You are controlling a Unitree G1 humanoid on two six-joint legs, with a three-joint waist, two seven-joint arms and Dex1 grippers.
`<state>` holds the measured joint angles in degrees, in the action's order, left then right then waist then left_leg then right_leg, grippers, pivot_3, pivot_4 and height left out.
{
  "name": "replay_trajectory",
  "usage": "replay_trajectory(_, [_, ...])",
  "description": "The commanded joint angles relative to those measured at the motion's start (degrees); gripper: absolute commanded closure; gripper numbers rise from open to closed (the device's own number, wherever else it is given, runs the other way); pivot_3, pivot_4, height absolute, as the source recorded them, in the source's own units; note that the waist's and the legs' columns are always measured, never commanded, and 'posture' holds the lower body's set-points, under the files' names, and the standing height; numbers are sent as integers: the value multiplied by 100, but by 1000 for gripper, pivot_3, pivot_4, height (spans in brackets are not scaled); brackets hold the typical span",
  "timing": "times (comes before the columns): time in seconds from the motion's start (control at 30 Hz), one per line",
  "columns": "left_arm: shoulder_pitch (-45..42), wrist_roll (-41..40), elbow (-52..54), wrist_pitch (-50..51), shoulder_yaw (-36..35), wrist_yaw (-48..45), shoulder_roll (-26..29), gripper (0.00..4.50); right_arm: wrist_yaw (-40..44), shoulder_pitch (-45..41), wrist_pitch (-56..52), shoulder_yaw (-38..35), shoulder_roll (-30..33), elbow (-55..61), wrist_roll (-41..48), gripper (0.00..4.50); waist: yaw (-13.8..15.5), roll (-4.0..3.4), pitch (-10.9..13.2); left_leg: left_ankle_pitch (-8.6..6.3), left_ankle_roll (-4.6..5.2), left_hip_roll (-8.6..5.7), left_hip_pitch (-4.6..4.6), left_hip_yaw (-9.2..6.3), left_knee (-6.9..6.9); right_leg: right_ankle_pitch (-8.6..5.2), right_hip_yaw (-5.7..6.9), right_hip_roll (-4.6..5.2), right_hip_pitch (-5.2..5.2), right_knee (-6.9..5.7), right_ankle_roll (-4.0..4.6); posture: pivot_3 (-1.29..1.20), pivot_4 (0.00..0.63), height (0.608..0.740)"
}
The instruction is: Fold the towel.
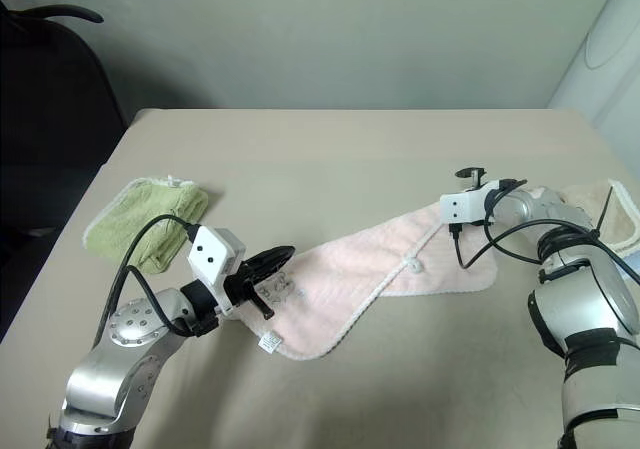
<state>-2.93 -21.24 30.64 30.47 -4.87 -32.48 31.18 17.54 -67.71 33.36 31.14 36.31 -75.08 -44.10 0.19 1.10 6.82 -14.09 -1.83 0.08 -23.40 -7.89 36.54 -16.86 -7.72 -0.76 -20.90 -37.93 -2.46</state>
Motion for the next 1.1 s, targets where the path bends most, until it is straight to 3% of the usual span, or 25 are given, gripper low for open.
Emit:
replay_trajectory(0.03, [173,-162,370,-19,-232,-60,107,4500,-118,-158,-45,-8,14,-59,31,1021,2,-1,0,0,0,0,-4,0,-1,0,0,0,-5,0,1,0,150,740])
replay_trajectory(0.33, [204,-259,181,-206,-247,-570,490,4500,7,59,118,-166,184,-5,251,4275,17,-2,1,6,-11,0,-27,0,-6,3,1,0,-31,-2,4,0,150,740])
replay_trajectory(0.37, [192,-252,126,-246,-243,-685,582,4500,-16,100,136,-187,182,17,288,4474,18,-2,1,10,-17,0,-27,0,-6,3,2,0,-31,-2,4,0,150,740])
replay_trajectory(0.5, [147,-230,-103,-432,-171,-1350,1088,4500,-53,269,183,-342,199,117,507,4474,19,-2,1,16,-28,1,-29,0,-7,3,2,0,-34,-3,5,0,150,740])
replay_trajectory(0.53, [147,-251,-167,-479,-164,-1569,1244,4317,-47,303,181,-395,205,144,576,4498,17,-2,1,17,-31,1,-32,0,-7,3,2,-1,-36,-2,4,0,150,740])
replay_trajectory(0.67, [230,-442,-242,-643,-167,-2511,1837,3225,-96,410,156,-531,247,246,754,4500,17,-2,1,23,-41,2,-45,1,-7,3,1,-1,-51,-5,4,0,150,740])
replay_trajectory(0.8, [347,-444,-25,-868,2,-3322,2416,1672,-136,548,167,-628,274,352,891,4500,24,-2,1,26,-45,3,-58,-2,-7,4,2,-1,-61,-7,5,0,150,740])
replay_trajectory(0.97, [379,-325,279,-1028,271,-3676,2677,28,-82,718,245,-772,320,574,1066,4500,25,-2,1,25,-44,4,-62,-7,-8,5,6,-1,-62,-5,6,0,150,740])
replay_trajectory(1.1, [283,-67,378,-1026,757,-3639,2627,28,12,885,275,-890,393,808,1246,4500,23,-2,1,20,-35,4,-62,-7,-8,5,6,0,-62,-4,6,0,150,740])
